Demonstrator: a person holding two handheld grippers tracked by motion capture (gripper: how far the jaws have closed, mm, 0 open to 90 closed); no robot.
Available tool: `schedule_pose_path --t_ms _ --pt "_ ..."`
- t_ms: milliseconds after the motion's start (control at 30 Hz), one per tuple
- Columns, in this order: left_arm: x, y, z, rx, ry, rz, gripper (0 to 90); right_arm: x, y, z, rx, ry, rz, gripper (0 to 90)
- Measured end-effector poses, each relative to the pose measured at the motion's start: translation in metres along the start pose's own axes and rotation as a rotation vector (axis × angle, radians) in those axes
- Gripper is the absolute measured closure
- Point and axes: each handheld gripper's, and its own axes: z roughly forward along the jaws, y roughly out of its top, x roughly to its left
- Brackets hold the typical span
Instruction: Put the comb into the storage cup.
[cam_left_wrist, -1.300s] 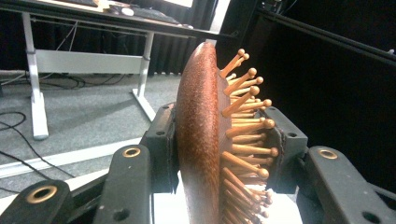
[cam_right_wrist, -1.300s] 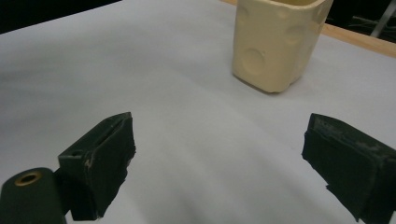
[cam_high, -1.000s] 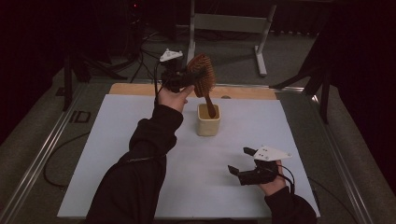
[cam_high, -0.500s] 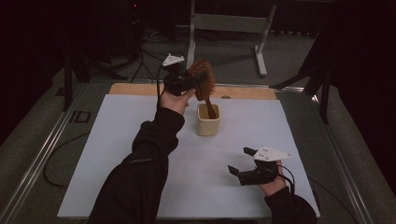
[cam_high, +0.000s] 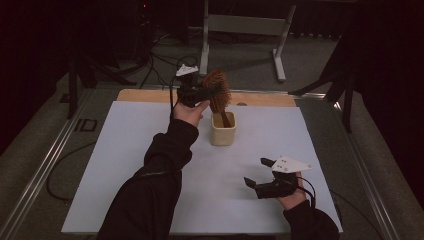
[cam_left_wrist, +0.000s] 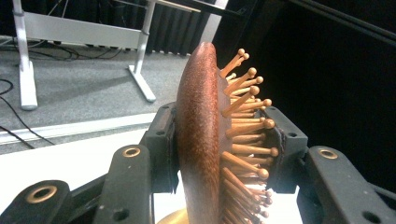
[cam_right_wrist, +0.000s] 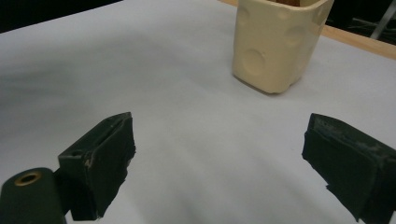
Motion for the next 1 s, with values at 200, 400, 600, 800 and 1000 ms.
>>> schedule_pose_path --t_ms 200,400,600,800,1000 --pt "0.003 -0.007 0.004 0.016 0.004 -0.008 54.6 0.000 0.000 0.000 0.002 0.000 -0.001 9.0" --pt "0.007 -0.013 0.007 0.024 -0.004 -0.026 54.6 0.000 0.000 0.001 0.005 0.001 0.001 9.0" --pt "0.010 -0.017 0.011 0.035 -0.013 -0.039 54.5 0.001 0.000 0.001 0.003 0.000 0.004 9.0" --pt "0.012 -0.021 0.014 0.040 -0.012 -0.045 54.4 0.001 0.000 0.000 0.002 -0.001 0.003 9.1" --pt "0.015 -0.026 0.017 0.056 -0.012 -0.042 54.3 0.000 0.000 0.000 -0.003 -0.001 0.002 9.1"
